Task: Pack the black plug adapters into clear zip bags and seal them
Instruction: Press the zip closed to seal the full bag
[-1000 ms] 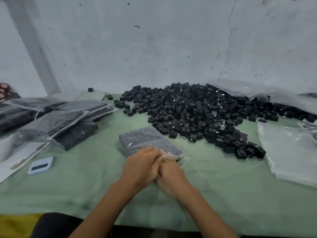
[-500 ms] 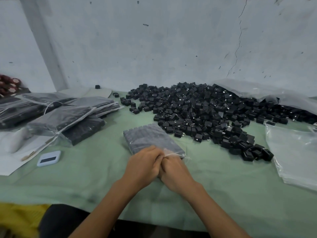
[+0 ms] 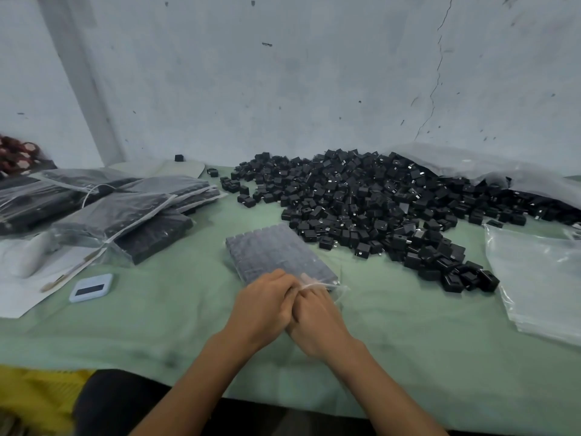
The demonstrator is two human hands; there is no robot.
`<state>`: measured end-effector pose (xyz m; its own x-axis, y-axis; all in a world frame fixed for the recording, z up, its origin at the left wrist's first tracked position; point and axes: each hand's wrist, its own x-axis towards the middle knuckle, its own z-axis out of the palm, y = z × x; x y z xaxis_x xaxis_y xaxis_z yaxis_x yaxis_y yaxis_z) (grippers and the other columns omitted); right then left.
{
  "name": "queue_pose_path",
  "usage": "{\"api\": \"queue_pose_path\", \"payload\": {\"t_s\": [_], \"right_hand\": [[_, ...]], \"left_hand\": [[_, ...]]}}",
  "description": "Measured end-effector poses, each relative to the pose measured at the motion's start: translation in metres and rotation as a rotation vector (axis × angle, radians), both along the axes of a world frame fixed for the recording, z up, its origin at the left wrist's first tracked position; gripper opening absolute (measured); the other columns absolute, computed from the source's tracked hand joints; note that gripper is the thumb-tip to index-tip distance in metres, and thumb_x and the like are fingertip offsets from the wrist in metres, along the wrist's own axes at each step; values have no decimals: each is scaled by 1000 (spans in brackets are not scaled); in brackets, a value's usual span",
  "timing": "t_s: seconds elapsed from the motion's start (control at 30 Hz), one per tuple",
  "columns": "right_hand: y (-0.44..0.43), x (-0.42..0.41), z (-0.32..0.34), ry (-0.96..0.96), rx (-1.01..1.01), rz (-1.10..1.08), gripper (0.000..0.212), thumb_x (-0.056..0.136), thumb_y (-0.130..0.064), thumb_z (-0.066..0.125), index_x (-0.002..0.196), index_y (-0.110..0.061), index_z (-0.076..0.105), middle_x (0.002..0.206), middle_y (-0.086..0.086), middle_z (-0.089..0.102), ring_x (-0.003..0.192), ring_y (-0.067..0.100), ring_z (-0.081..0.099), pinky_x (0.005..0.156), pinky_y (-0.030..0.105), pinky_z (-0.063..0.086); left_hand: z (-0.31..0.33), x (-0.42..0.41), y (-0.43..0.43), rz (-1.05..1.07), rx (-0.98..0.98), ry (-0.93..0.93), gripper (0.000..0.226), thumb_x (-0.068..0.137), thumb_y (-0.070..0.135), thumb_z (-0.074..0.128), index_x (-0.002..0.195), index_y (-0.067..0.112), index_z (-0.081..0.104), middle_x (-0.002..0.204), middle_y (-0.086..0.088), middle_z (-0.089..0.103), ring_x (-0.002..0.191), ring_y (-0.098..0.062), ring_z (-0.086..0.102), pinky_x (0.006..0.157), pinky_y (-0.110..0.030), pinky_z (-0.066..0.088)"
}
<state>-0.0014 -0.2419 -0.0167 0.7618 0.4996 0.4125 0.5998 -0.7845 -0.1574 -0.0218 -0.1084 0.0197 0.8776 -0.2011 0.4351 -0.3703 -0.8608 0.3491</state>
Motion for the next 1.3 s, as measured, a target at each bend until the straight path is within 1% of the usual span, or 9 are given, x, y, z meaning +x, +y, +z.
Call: {"api": "queue_pose_path", "payload": {"t_s": [0.17,0.27,0.33,0.47,0.67,0.93,1.13,1.2,1.3], "right_hand": [[-3,0,-4,33,15,18,36,101,-32,38,130,-21,58,130,1,60,118,22,53,104,33,27],[-2,0,-8,150,38,-48,53,104,-45,25,150,-22,38,157,8,36,146,28,28,119,39,19],[0,-2,-9,213,24,-89,62,104,-51,20,157,-21,23,164,10,18,152,26,12,122,39,5],[-1,-1,-13,139,-10,-70,60,104,-49,20,155,-18,28,161,3,29,148,21,22,121,37,15],[-1,2,-10,67,-30,-113,55,100,-49,19,118,-21,62,127,2,63,117,21,49,106,36,30],[-5,5,-13,141,14,-101,61,99,-51,25,154,-27,30,159,2,35,138,23,37,113,34,19],[0,7,-9,141,76,-124,47,99,-50,30,139,-28,42,144,2,44,131,26,37,110,40,27],[4,6,-14,200,131,-140,55,100,-50,30,148,-25,37,157,11,28,144,30,23,119,41,17],[7,6,-19,276,178,-221,68,103,-52,24,158,-11,19,166,15,3,153,27,1,124,38,-1]], "left_hand": [[0,6,8,-60,-103,102,7,91,29,63,92,30,69,86,16,61,79,-3,56,74,-25,45],[3,27,18,50,-243,96,14,95,29,58,100,27,72,96,11,66,86,-5,60,82,-27,49],[8,48,22,174,-137,145,24,99,34,53,109,21,70,106,4,66,95,-13,61,89,-35,51],[12,77,19,206,115,337,42,89,59,59,90,19,71,85,3,69,77,-13,63,65,-26,51],[15,92,21,117,240,322,37,88,48,63,85,12,65,82,-3,66,67,-14,56,54,-25,41],[9,92,25,105,83,363,28,86,53,67,85,28,55,82,10,61,72,-4,55,55,-23,36],[4,94,30,109,-121,451,31,94,53,57,83,25,63,78,7,67,72,-9,62,63,-28,49],[3,95,33,102,-223,495,36,99,48,50,84,18,63,83,0,66,74,-15,60,72,-33,50],[2,93,34,74,-312,496,24,103,36,47,99,20,64,92,3,64,82,-13,59,73,-27,48]]}}
